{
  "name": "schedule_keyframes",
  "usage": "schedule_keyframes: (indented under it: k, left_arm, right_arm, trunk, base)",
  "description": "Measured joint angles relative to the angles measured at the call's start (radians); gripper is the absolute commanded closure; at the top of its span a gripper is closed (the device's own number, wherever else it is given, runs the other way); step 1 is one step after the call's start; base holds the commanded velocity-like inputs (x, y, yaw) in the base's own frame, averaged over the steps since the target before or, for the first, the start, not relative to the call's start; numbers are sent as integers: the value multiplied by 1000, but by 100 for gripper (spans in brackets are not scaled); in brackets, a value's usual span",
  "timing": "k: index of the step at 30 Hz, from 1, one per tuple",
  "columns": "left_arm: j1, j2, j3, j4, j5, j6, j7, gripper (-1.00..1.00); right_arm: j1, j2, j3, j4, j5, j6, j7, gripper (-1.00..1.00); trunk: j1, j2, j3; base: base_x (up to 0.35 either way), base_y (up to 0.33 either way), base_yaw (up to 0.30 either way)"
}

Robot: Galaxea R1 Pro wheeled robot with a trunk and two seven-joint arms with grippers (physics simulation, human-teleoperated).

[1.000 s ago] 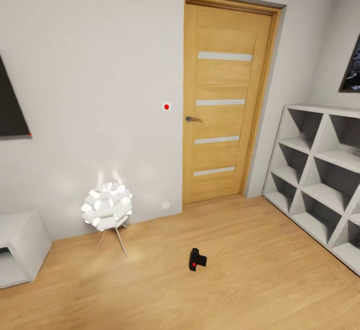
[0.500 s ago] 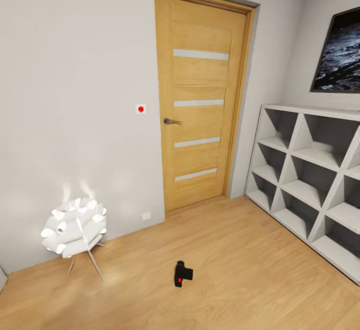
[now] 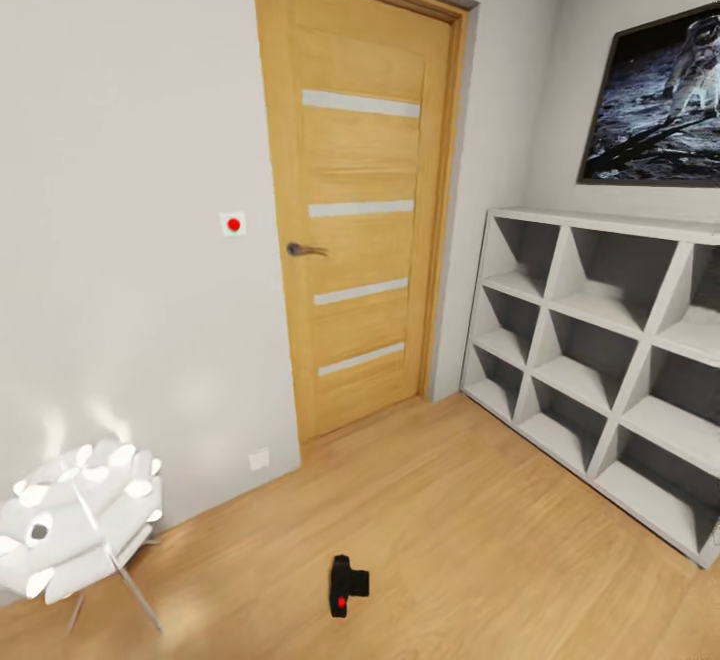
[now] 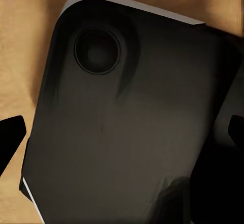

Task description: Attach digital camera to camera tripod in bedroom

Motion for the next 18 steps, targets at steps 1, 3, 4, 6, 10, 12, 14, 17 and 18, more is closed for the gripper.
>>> schedule_keyframes:
  k: [1, 3, 4, 6, 10, 12, 14, 17, 18]
  left_arm:
    - [0, 0, 1, 0, 0, 0, 0, -100]
    - [0, 0, 2, 0, 1, 0, 0, -100]
    - [0, 0, 2, 0, 2, 0, 0, -100]
    - [0, 0, 3, 0, 2, 0, 0, -100]
    - [0, 0, 4, 0, 4, 0, 0, -100]
    - [0, 0, 5, -1, 4, -1, 0, -100]
    - [0, 0, 5, -1, 4, -1, 0, -100]
    - [0, 0, 5, -1, 4, -1, 0, -100]
    - [0, 0, 5, -1, 4, -1, 1, -100]
  right_arm:
    - [0, 0, 0, 0, 0, 0, 0, -100]
    - [0, 0, 0, 0, 0, 0, 0, -100]
    - [0, -1, 0, 0, 0, 0, 0, -100]
    - [0, -1, 0, 0, 0, 0, 0, -100]
    - [0, -1, 0, 0, 0, 0, 0, -100]
    - [0, -1, 0, 0, 0, 0, 0, -100]
    - [0, -1, 0, 0, 0, 0, 0, -100]
    - [0, -1, 0, 0, 0, 0, 0, -100]
    - [0, -1, 0, 0, 0, 0, 0, -100]
  trunk:
    - [0, 0, 0]
    - [0, 0, 0]
    - [0, 0, 0]
    - [0, 0, 0]
    - [0, 0, 0]
    - [0, 0, 0]
    - [0, 0, 0]
    - [0, 0, 0]
    - [0, 0, 0]
  base:
    - [282, 199, -260]
    - [267, 212, -260]
    - [252, 227, -260]
    - [233, 245, -260]
    - [197, 278, -259]
    - [170, 306, -258]
    - [153, 315, -257]
    - [95, 244, -225]
    - [44, 121, -123]
